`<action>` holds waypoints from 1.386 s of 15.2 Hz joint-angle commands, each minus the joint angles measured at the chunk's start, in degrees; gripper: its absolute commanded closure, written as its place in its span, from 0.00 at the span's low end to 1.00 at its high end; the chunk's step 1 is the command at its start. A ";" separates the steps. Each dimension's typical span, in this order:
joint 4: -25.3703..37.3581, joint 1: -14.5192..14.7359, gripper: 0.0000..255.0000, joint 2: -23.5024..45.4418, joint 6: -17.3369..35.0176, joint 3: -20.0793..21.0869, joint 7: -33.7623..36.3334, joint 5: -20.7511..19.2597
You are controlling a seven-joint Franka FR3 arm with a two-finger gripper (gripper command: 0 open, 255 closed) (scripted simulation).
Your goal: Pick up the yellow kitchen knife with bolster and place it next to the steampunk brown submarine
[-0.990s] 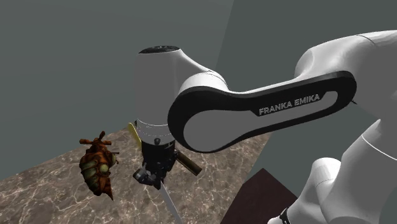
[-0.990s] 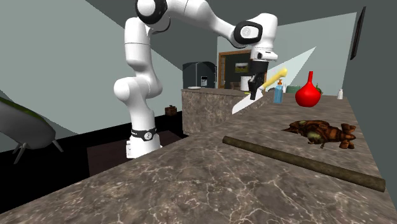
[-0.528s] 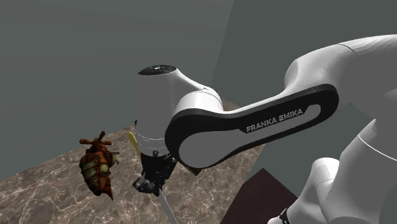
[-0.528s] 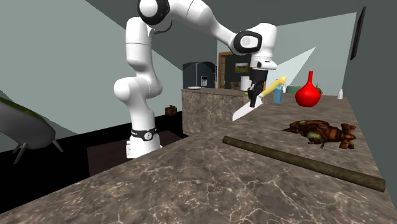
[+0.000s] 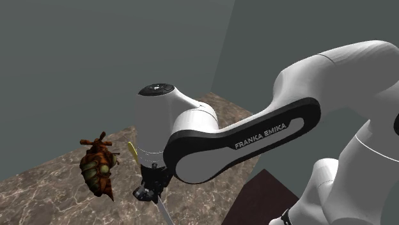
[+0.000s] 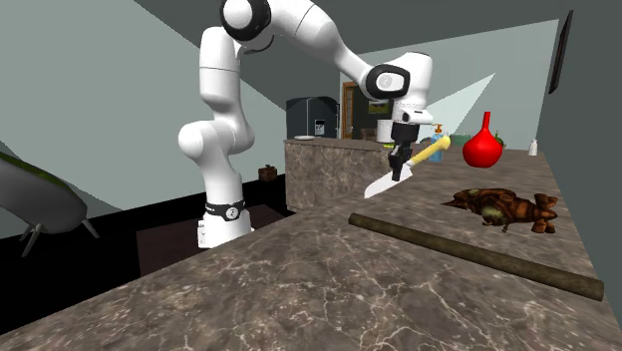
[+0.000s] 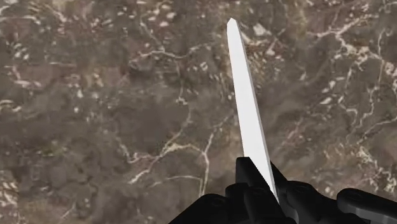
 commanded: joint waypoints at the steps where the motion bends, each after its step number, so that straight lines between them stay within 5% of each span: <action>1: -1.12 0.16 1.00 0.84 1.41 0.08 0.12 -0.22; 9: -3.47 0.54 1.00 4.47 7.14 -0.19 0.89 -1.74; 17: -3.49 0.55 1.00 4.51 7.20 -0.20 0.89 -1.76; 18: -3.49 0.55 0.00 4.51 7.20 -0.20 0.89 -1.76; 21: -3.49 0.55 0.00 4.51 7.20 -0.20 0.89 -1.76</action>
